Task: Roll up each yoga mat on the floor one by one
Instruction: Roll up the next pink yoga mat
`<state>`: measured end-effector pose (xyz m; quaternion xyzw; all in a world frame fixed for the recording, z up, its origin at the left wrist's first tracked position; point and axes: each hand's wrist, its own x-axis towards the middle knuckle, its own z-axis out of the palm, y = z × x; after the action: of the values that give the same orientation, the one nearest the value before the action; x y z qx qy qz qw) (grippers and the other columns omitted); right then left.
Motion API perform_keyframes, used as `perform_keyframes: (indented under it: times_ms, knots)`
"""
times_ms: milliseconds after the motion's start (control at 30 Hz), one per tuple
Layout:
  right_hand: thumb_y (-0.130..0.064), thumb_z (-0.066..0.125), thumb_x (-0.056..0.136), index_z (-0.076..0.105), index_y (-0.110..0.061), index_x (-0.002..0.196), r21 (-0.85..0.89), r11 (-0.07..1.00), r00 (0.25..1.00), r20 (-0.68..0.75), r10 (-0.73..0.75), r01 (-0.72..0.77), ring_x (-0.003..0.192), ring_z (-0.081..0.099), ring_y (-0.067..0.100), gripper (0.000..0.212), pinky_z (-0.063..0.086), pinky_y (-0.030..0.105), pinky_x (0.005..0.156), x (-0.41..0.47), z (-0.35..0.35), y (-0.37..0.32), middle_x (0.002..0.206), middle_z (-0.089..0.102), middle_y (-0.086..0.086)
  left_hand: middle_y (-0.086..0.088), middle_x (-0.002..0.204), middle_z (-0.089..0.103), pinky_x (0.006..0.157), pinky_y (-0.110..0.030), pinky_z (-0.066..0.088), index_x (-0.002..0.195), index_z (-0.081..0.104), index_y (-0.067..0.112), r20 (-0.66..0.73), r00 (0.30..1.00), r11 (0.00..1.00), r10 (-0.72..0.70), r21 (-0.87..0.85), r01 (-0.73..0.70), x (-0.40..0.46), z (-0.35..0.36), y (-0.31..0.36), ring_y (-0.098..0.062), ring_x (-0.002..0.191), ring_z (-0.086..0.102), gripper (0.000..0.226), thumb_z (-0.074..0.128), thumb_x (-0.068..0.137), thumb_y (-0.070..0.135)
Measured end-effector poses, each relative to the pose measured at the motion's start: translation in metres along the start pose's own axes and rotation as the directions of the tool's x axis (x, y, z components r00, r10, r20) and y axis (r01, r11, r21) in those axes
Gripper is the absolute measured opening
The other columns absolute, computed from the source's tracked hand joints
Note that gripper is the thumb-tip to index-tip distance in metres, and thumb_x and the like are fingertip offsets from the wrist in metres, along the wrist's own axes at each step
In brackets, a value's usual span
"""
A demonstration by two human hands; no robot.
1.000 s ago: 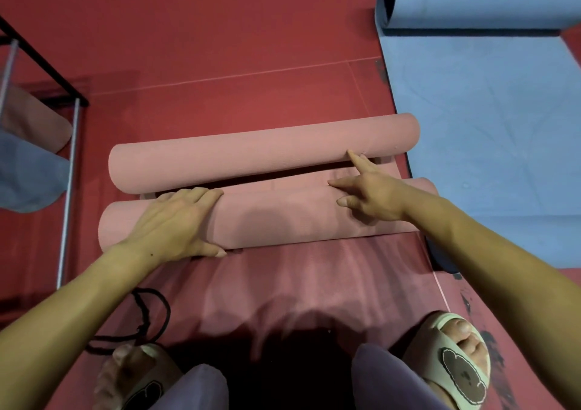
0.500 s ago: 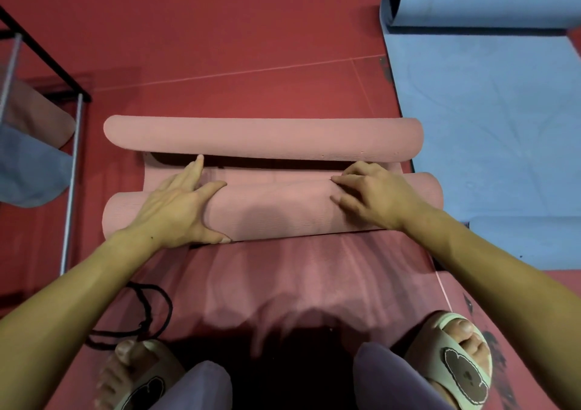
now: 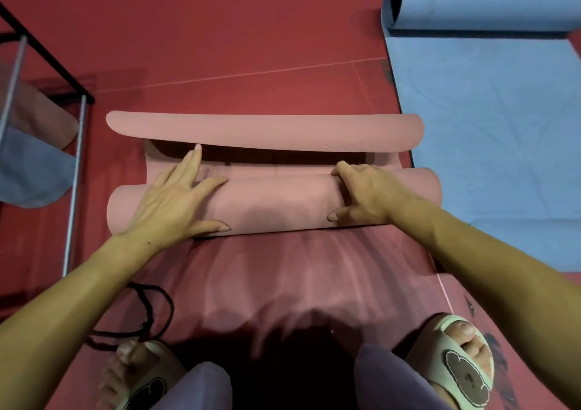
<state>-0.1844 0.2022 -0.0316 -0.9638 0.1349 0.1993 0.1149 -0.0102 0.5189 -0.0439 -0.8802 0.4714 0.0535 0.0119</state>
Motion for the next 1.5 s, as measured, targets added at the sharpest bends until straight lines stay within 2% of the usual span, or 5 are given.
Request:
perform_keyframes:
  times_ms: [400,767,1100,1267,1500]
  knots:
    - [-0.069,0.061,0.09,0.023,-0.021,0.163,-0.057,0.998,1.0,0.014,-0.007,0.008,0.159,0.012,0.042,0.096,0.02,0.061,0.125,0.005,0.003,-0.002,0.173,-0.017,0.014,-0.004,0.136,0.052,0.095,-0.051,0.05,0.154,0.046,0.027,-0.005,1.0,0.997,-0.021,0.068,0.021,0.0,-0.003,-0.003,-0.032,0.118,0.056,0.096,0.038,0.082,0.09]
    - [-0.065,0.047,0.099,0.03,-0.024,0.162,-0.037,0.999,0.996,-0.086,-0.022,0.018,0.156,0.022,0.043,0.077,0.02,0.064,0.124,0.006,0.005,0.002,0.175,-0.008,0.01,-0.009,0.152,0.049,0.113,-0.055,0.04,0.156,0.037,0.019,0.104,0.991,0.99,-0.085,0.121,0.072,0.018,-0.001,0.007,-0.034,0.137,0.047,0.132,0.089,0.048,0.075]
    - [-0.088,0.025,0.087,0.041,-0.03,0.158,-0.149,0.989,0.97,-0.237,-0.051,0.015,0.129,0.051,0.036,0.093,0.035,0.056,0.114,0.012,0.019,0.016,0.15,0.052,0.0,-0.008,0.121,0.063,0.083,-0.045,0.05,0.146,0.044,0.024,0.086,0.989,0.992,-0.118,0.06,0.113,0.026,-0.008,0.002,-0.036,0.109,0.062,0.116,0.09,0.051,0.072]
    - [-0.092,0.067,0.06,0.015,-0.033,0.165,-0.26,0.966,0.997,-0.082,-0.017,-0.005,0.149,0.03,0.042,0.131,0.021,0.066,0.121,0.026,0.014,0.019,0.167,0.031,0.002,-0.007,0.146,0.05,0.111,-0.052,0.039,0.146,0.039,0.02,0.107,0.984,0.988,-0.142,0.083,0.133,0.026,-0.008,0.006,-0.03,0.137,0.047,0.113,0.087,0.057,0.068]
    - [-0.083,0.081,0.055,0.029,-0.038,0.159,-0.263,0.965,0.986,-0.165,-0.033,-0.012,0.125,0.05,0.036,0.125,0.041,0.053,0.11,0.029,0.009,0.022,0.144,0.053,0.001,-0.005,0.135,0.059,0.099,-0.056,0.047,0.149,0.04,0.028,0.061,0.982,0.976,-0.178,0.138,0.169,0.027,-0.002,-0.002,-0.033,0.124,0.056,0.121,0.088,0.048,0.073]
